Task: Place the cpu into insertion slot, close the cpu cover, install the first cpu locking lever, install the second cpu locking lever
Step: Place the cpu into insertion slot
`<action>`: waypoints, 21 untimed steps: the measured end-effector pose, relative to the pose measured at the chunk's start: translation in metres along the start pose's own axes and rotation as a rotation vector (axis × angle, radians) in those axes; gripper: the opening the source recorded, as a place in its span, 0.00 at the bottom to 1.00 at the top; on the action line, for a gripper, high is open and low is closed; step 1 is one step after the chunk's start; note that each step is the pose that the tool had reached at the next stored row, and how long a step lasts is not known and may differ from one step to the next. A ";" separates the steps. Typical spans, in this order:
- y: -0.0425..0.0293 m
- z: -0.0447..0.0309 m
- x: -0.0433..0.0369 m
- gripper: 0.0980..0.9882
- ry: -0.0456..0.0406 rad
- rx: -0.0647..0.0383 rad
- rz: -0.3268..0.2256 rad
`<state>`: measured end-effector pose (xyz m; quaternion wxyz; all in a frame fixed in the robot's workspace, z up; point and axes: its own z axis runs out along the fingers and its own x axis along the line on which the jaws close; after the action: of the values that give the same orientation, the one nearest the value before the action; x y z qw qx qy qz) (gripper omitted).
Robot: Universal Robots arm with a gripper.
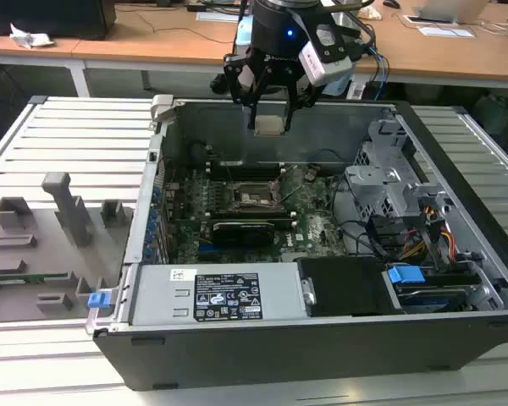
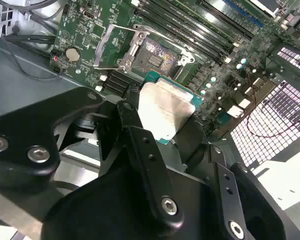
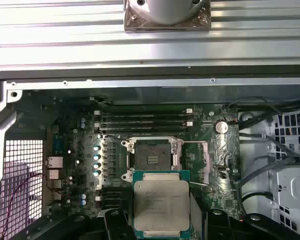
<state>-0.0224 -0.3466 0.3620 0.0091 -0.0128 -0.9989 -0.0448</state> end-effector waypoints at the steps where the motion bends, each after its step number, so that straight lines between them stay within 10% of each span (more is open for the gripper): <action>1: 0.0000 0.0000 0.0000 0.50 0.0000 0.000 0.000; 21: 0.0000 0.0001 0.0000 0.50 -0.0046 -0.001 0.052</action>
<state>-0.0224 -0.3465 0.3620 0.0079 -0.0387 -0.9982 -0.0450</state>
